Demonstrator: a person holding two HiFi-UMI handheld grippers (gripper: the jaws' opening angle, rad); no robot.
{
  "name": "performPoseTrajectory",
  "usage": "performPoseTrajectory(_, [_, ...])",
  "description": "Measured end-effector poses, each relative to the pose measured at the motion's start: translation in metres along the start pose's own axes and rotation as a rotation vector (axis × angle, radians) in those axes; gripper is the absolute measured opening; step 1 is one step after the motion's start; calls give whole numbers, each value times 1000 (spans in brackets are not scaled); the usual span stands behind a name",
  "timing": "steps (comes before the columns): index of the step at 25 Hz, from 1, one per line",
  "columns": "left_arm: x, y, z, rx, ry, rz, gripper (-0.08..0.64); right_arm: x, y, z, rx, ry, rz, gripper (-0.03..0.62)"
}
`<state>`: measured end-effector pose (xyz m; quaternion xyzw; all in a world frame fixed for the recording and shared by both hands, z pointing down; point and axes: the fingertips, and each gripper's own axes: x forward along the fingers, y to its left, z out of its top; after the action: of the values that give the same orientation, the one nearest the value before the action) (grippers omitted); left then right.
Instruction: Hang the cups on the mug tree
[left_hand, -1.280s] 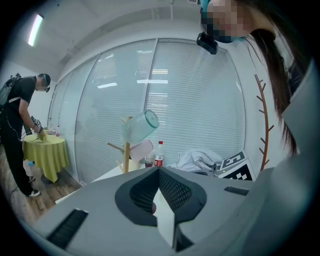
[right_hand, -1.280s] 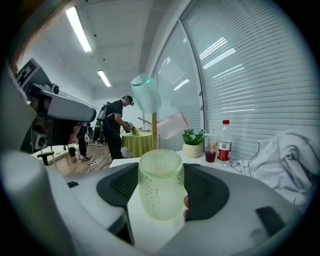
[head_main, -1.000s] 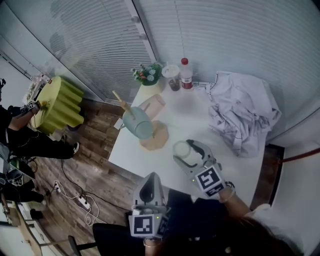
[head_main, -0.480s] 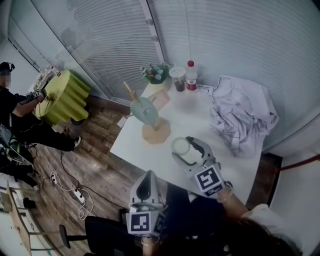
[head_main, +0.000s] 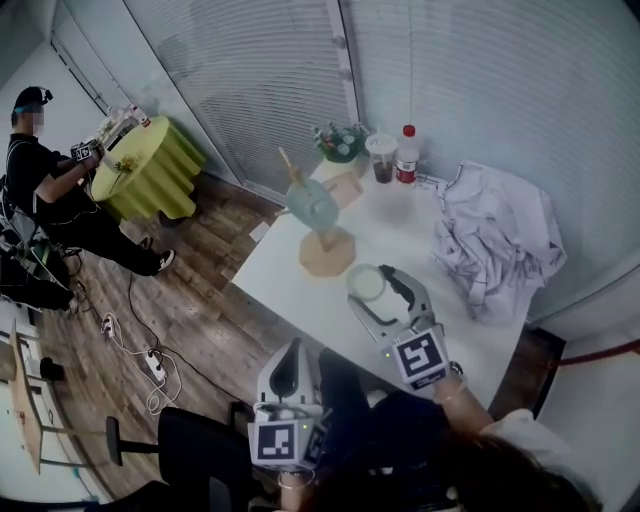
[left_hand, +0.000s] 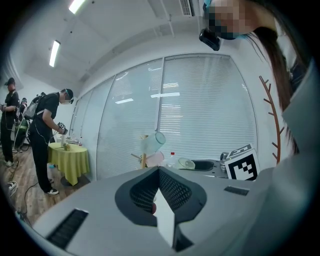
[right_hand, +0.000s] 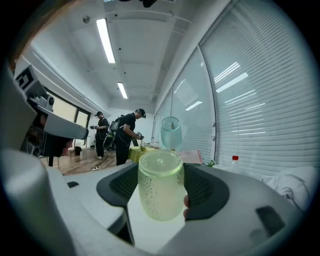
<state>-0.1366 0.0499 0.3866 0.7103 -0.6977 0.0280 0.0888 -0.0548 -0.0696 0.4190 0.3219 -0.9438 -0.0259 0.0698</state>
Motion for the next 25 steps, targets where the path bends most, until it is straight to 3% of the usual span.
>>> performPoseTrajectory(14, [1,13,8,19,-22,-8,3,10,9,14,-34,-36,-3,288])
performPoseTrajectory(25, [7,45,9,20,-11,47,3,40,5,13,-8,-35,-7,288])
